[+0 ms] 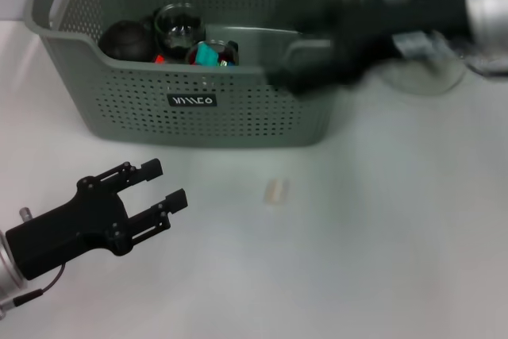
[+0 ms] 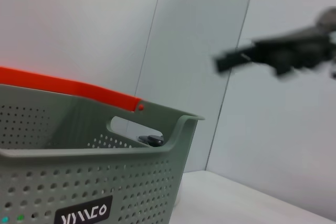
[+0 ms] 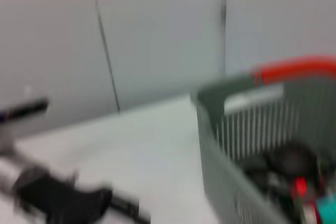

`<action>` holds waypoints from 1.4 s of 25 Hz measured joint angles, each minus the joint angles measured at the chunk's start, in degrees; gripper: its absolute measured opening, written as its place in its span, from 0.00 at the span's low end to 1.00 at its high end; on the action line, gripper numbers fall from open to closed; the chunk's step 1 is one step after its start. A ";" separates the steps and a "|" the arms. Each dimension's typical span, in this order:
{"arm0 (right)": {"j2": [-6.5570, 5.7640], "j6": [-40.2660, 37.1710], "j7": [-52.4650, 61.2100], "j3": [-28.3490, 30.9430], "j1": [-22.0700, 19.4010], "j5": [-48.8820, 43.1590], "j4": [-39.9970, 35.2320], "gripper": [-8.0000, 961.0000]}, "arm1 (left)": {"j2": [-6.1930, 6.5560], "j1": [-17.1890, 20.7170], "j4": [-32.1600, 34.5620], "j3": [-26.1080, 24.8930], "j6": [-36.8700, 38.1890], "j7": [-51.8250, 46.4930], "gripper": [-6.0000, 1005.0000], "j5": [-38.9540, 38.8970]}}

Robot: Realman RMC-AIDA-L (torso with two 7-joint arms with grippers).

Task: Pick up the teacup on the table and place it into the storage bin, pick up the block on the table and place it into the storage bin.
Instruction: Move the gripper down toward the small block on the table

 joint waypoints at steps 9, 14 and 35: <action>0.64 -15.89 8.65 2.36 1.17 -17.62 -3.29 0.89 | 0.16 -0.41 0.01 0.01 -1.71 0.02 0.65 0.04; 0.79 -16.18 9.15 -3.81 7.44 -21.09 3.46 0.77 | 0.16 -0.41 0.01 -0.10 -1.78 0.03 0.65 0.03; 1.49 12.31 8.87 -26.29 22.28 -25.57 33.23 0.62 | 0.05 0.44 0.01 -1.58 -1.42 0.02 0.65 0.08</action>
